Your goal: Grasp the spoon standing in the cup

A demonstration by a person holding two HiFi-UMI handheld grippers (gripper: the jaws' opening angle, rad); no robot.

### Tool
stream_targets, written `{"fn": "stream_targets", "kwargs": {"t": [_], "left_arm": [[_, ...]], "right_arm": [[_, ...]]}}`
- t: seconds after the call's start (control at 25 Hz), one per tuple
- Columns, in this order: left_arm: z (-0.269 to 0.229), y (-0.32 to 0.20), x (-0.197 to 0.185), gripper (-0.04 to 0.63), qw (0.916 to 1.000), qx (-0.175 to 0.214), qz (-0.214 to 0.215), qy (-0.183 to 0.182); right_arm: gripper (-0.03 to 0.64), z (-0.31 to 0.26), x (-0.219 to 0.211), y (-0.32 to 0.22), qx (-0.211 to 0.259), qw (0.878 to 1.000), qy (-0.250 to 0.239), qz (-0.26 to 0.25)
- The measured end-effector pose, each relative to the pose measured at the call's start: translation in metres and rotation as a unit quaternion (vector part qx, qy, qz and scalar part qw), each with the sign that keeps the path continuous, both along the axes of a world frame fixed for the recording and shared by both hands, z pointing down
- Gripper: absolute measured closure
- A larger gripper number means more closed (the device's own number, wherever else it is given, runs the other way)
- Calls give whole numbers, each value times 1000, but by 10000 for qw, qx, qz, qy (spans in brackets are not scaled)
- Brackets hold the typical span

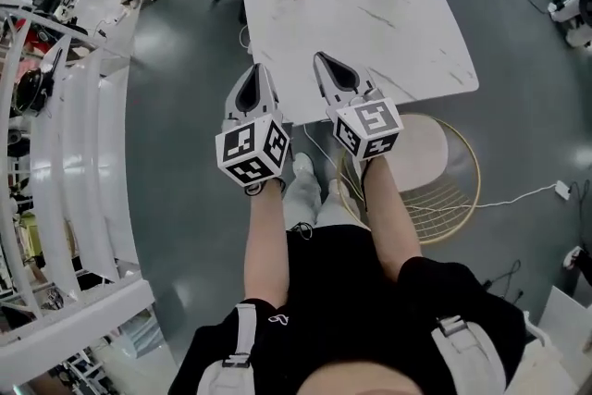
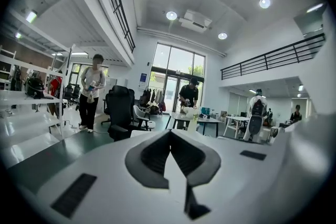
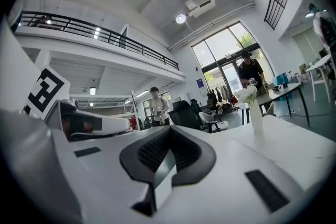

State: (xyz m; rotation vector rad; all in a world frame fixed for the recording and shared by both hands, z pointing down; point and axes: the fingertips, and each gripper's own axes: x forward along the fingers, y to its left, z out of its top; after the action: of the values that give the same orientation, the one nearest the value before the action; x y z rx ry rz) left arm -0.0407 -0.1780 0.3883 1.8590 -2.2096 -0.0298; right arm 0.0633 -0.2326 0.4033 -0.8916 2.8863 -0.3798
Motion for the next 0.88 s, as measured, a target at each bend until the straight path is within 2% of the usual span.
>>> {"fn": "stream_targets", "kwargs": {"t": [0.24, 0.44, 0.72, 0.88], "left_arm": [[32, -51, -15, 580, 9993, -144, 331, 85], [44, -93, -31, 580, 9977, -191, 632, 134], [55, -117, -92, 580, 9983, -243, 469, 232], [68, -135, -108, 580, 9972, -330, 597, 312]], "right_arm": [[611, 10, 4, -41, 269, 9985, 342, 345], [611, 17, -6, -85, 234, 9961, 477, 710], [611, 37, -51, -130, 103, 9937, 844, 728], [611, 50, -76, -154, 70, 9918, 1050, 722]]}}
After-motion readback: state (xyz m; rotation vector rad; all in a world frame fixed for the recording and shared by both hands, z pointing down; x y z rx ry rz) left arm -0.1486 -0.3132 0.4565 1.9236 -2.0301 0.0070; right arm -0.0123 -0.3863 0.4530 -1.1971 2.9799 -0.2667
